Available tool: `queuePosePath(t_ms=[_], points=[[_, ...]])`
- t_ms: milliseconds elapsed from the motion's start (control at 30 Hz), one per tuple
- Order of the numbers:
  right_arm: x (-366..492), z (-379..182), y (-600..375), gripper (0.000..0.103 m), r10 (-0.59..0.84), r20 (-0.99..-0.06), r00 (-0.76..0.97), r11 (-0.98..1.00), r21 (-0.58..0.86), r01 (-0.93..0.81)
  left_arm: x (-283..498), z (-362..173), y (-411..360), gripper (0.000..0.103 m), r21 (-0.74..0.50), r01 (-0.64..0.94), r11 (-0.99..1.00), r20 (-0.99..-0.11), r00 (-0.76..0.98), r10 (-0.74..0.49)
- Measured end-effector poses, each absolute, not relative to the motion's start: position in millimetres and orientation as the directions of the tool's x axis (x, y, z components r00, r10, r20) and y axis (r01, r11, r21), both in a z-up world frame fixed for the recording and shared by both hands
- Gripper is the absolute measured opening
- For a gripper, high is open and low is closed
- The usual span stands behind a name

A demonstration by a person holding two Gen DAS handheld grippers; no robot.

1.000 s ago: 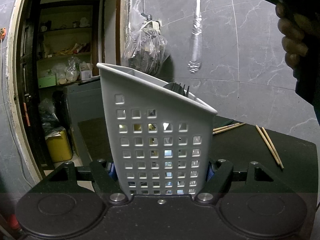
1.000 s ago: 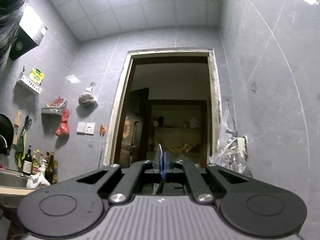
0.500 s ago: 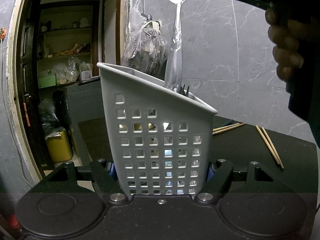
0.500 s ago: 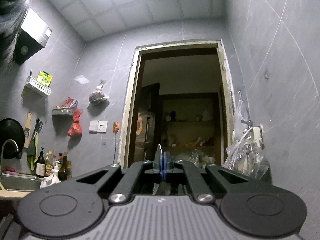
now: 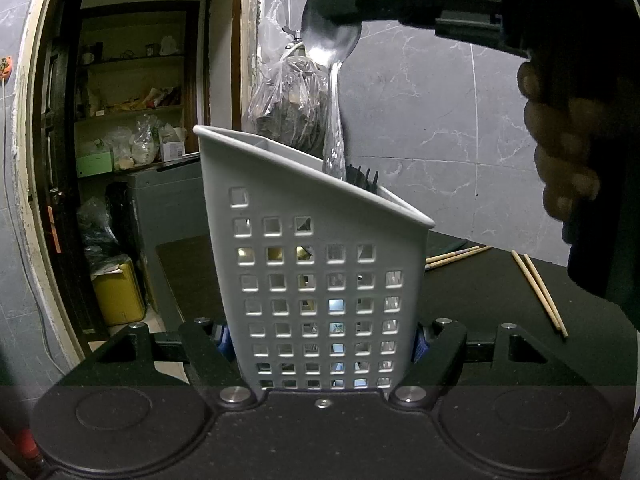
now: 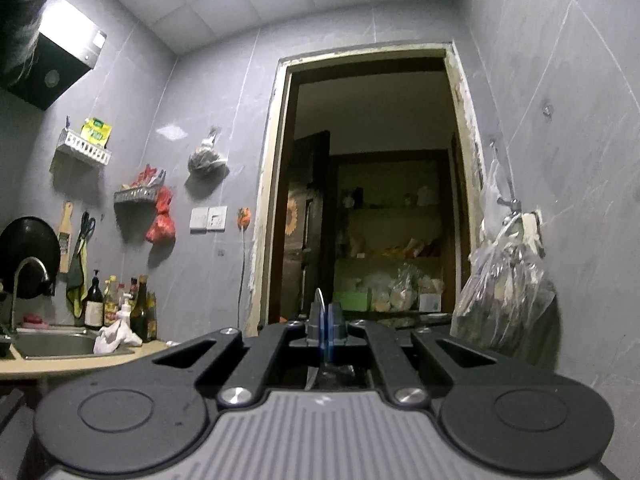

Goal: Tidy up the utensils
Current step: 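Lift the silver spoon with the right tool and lower it into the basket, then open the right tool over the basket to release the spoon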

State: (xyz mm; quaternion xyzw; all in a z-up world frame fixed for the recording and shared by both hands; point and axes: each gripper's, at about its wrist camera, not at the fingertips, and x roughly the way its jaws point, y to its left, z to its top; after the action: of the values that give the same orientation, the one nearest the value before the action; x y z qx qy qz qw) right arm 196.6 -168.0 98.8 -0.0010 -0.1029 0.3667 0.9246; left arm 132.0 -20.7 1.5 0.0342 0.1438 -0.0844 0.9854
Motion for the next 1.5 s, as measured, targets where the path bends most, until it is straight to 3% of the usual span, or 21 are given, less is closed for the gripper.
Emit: queuePosePath(t_ms=[1500], points=[[215,46,-154,0.002,0.701,-0.045,0.712,0.710,-0.054,-0.702,132,1,-22,0.076,0.044,0.176,0.983,-0.290,0.944,-0.156]])
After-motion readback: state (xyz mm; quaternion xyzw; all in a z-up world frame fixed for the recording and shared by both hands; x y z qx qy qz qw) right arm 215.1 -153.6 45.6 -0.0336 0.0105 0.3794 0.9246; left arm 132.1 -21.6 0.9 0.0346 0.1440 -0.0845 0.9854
